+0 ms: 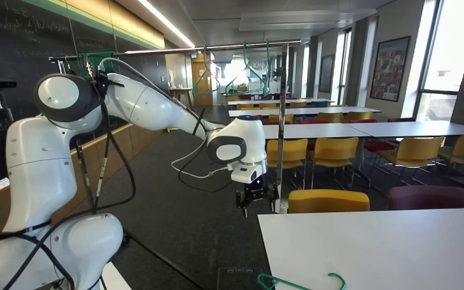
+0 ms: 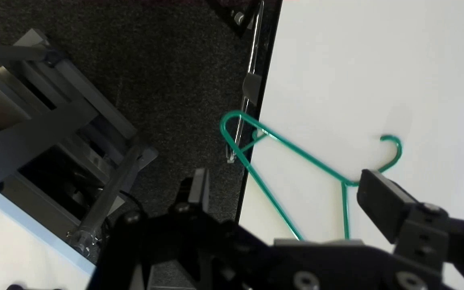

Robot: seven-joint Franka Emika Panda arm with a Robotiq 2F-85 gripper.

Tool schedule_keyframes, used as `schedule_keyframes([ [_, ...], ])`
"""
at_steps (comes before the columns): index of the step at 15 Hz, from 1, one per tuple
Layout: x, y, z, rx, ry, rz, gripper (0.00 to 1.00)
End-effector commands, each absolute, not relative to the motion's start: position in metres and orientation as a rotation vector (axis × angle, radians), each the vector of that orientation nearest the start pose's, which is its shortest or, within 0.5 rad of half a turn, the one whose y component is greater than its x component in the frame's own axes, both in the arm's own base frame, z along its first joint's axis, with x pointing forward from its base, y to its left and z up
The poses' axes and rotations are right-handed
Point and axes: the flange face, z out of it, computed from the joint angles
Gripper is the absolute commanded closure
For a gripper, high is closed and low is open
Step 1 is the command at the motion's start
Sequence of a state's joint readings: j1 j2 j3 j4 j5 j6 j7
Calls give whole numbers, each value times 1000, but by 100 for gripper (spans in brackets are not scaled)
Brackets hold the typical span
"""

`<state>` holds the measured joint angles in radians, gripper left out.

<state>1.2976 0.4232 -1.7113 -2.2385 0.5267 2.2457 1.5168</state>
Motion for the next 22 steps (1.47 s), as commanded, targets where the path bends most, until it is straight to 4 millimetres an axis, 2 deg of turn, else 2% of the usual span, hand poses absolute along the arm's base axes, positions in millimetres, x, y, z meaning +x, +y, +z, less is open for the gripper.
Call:
schedule_keyframes([
  [1,485,-225,383,-1301,2790,-118,0],
  [3,481,-240,374,-1239,2846,-88,0],
  [4,476,-231,372,-1258,2841,-126,0],
  [6,474,-235,369,-1247,2853,-118,0],
  [17,477,-229,369,-1267,2846,-121,0],
  [19,471,-232,366,-1368,2800,-38,0],
  [22,463,-248,368,-1507,2719,-51,0],
])
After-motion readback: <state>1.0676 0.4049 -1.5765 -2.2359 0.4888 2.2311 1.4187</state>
